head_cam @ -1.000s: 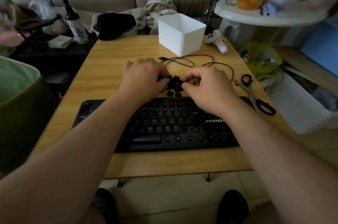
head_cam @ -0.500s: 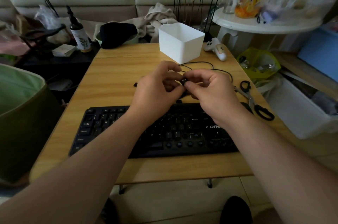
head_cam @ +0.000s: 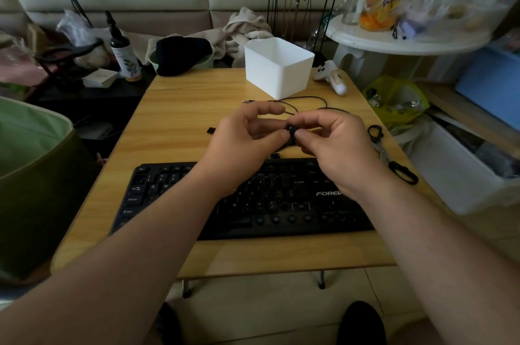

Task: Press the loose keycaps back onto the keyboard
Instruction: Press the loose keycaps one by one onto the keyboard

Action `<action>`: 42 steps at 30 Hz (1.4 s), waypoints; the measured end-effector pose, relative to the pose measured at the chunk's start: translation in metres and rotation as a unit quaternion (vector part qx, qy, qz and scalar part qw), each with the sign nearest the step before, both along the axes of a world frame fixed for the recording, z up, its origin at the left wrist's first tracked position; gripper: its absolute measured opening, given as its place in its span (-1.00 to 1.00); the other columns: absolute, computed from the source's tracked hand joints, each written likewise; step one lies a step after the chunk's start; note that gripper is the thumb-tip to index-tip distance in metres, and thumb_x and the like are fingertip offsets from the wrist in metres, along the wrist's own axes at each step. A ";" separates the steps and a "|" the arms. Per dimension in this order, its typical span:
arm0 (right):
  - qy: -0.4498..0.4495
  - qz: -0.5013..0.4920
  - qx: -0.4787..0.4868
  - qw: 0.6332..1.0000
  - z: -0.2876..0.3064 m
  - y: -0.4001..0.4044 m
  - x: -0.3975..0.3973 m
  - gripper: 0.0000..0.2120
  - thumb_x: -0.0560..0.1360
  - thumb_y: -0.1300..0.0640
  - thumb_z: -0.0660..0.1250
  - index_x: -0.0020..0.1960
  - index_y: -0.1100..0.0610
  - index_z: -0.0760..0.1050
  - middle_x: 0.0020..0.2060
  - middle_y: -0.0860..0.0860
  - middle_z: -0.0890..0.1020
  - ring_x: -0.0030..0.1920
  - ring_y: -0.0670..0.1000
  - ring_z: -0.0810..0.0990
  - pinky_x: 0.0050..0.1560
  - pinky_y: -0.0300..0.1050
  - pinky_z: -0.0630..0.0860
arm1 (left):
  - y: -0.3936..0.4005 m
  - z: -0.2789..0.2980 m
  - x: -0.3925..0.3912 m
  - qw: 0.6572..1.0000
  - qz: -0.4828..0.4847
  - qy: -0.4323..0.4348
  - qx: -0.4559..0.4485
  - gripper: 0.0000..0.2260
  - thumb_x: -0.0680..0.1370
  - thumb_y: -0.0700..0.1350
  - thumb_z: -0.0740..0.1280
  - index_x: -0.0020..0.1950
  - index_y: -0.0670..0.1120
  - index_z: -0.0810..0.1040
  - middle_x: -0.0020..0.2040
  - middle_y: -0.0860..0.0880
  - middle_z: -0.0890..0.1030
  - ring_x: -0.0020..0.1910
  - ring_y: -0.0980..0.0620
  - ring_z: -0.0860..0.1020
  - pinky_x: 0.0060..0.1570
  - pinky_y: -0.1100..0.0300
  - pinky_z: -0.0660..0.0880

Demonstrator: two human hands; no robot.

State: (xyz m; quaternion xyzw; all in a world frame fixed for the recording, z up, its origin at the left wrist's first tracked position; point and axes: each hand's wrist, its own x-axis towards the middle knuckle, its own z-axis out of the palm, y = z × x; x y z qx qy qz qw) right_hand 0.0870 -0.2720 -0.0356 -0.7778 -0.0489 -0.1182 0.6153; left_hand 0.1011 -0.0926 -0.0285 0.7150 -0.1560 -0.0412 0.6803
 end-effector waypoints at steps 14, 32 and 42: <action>-0.179 -0.014 -0.295 0.938 0.013 0.025 -0.015 -0.78 0.46 0.11 0.57 0.11 0.00 0.73 -0.05 -0.11 0.71 -0.08 -0.17 0.62 -0.03 -0.30 0.55 | 0.034 0.007 0.001 0.996 -0.008 0.089 -0.028 -0.80 0.55 -0.35 0.45 0.12 -0.13 0.62 -0.13 -0.10 0.71 -0.13 -0.04 0.66 0.00 0.13 0.62; -0.172 0.081 -0.295 0.936 0.003 0.081 0.005 -0.85 0.52 0.03 0.51 0.09 -0.05 0.69 -0.09 -0.17 0.60 -0.10 -0.10 0.57 -0.11 0.03 0.57 | 0.133 0.017 0.003 0.987 -0.078 0.088 0.113 -0.63 0.63 -0.39 0.29 0.31 -0.01 0.59 0.15 -0.06 0.74 0.09 0.04 0.67 0.04 0.20 0.56; -0.059 0.110 -0.387 0.914 0.000 0.095 0.017 -0.85 0.53 -0.04 0.50 0.10 -0.11 0.68 -0.11 -0.20 0.62 0.02 -0.07 0.54 0.02 -0.08 0.52 | 0.165 0.003 0.006 0.935 0.068 -0.040 0.346 -0.61 0.64 -0.27 0.33 0.19 0.26 0.63 0.04 0.28 0.69 0.07 0.29 0.58 0.05 0.23 0.49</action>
